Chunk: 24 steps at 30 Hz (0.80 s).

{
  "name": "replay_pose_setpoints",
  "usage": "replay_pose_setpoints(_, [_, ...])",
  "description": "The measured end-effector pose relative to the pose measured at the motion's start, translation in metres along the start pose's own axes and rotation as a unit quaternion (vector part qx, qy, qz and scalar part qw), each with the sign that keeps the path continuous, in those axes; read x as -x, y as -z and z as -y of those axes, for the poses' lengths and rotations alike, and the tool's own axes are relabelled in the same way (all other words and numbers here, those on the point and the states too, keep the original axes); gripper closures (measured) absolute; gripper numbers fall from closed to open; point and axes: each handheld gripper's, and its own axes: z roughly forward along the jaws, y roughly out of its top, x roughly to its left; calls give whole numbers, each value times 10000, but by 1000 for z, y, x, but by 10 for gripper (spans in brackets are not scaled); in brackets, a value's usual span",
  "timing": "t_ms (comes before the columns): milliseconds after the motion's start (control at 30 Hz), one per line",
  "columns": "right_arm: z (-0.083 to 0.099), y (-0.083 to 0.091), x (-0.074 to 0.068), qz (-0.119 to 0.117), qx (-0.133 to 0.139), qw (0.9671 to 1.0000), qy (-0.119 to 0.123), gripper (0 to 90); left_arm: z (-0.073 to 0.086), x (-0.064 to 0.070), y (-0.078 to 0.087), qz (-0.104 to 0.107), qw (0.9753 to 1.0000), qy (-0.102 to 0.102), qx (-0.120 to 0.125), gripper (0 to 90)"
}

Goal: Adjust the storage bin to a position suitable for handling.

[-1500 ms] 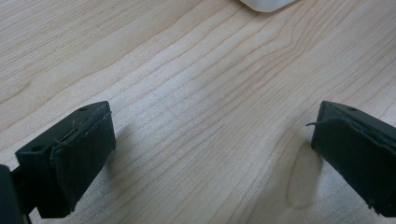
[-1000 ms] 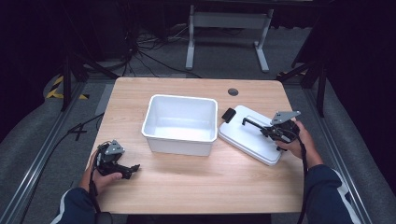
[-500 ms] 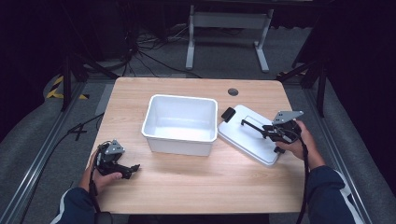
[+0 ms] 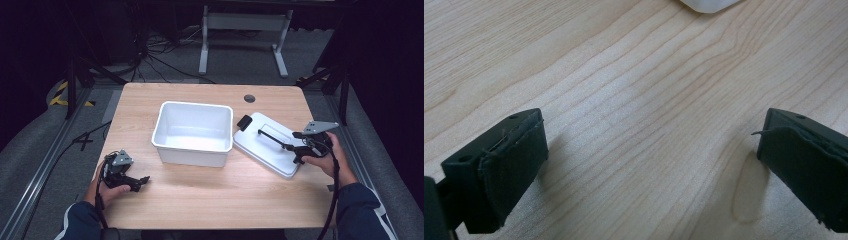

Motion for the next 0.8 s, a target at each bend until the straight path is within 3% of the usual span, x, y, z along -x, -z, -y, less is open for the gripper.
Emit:
replay_pose_setpoints(100, [4, 11, -3, 120, 49, 9999, -17, 354, 0, 1, 1, 38, 10000, 59, -37, 4])
replay_pose_setpoints(267, [7, 23, -6, 179, 187, 9996, -65, 346, 1, 1, 1, 29, 9999, 98, -49, 4])
replay_pose_setpoints(433, [12, 30, -12, 258, 194, 9994, 89, 349, 1, 1, 2, 31, 9999, 86, -70, 4])
replay_pose_setpoints(567, [19, 36, -14, 272, 316, 9991, 6, 340, 1, 1, 2, 29, 9999, 104, -59, 4])
replay_pose_setpoints(800, [33, 45, -23, 450, 254, 9987, 54, 319, 1, 1, 2, 29, 9999, 91, -68, 4])
